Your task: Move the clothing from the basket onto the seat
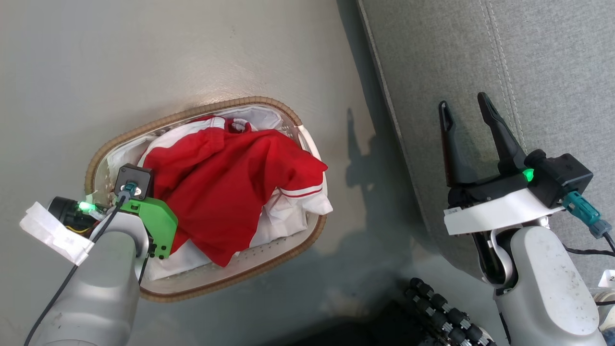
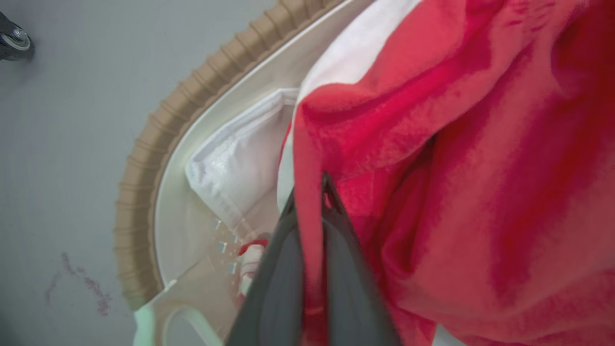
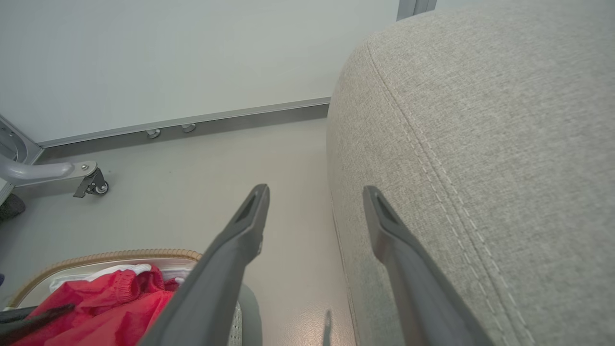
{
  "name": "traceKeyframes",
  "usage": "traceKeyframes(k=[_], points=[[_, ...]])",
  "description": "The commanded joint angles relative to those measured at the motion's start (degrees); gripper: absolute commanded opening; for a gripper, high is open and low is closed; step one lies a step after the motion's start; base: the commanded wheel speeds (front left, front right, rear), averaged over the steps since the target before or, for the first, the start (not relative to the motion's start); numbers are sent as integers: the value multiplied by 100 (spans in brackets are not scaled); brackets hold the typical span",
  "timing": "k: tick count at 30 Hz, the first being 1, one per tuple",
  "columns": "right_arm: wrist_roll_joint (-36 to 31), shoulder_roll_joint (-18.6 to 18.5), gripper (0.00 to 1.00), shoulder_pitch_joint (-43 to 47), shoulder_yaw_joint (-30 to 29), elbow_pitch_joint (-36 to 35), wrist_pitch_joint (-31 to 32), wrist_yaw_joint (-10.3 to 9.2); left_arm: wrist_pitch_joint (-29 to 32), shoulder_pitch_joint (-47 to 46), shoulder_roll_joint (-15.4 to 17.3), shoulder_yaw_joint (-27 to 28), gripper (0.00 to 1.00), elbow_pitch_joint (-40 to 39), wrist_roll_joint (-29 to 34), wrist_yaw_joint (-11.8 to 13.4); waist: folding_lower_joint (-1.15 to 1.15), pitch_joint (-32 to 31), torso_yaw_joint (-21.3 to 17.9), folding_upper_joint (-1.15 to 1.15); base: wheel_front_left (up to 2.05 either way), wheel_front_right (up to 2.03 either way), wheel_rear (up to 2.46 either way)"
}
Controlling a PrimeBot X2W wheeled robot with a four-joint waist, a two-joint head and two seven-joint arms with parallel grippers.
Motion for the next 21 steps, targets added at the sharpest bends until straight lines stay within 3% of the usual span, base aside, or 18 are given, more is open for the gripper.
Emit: traceKeyframes(k=[1, 9, 21], points=[[14, -17, 100, 3, -10, 19, -26, -6, -17, -84, 0, -16, 0, 27, -24, -21, 0, -11, 10, 0, 0, 0, 0], [-68, -17, 100, 46, -120, 127, -26, -6, -49, 105, -158, -57, 0, -73, -180, -113, 0, -260, 138, 0, 0, 0, 0], [-453, -19, 100, 306, -423, 253, -26, -6, -51, 847, -225, -195, 0, -1720, -409, -253, 0, -1271, 682, 0, 0, 0, 0]])
